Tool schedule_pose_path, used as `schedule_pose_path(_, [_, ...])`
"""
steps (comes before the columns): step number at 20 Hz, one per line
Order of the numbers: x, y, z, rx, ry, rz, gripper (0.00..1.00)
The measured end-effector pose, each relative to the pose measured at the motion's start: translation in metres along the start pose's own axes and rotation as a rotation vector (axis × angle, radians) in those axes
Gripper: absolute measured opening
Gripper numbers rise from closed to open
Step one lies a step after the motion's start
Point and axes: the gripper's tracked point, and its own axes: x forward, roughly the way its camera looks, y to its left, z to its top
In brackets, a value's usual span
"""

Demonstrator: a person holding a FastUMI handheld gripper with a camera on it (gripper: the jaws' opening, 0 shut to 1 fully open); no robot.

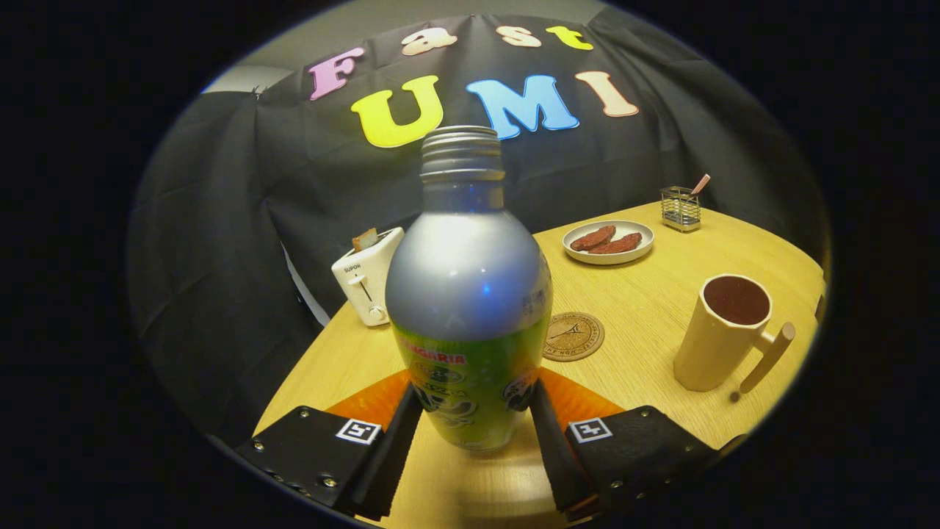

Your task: Take the bottle from table, then pour the juice into the cup, finally place the bottle on the coaster

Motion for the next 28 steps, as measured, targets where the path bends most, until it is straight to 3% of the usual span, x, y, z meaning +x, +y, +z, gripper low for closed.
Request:
schedule_pose_path(14, [-0.009, -0.038, 0.009, 0.285, -0.010, 0.037, 0.78])
schedule_pose_path(28, [-0.009, -0.064, -0.018, 0.568, 0.057, 0.069, 0.78])
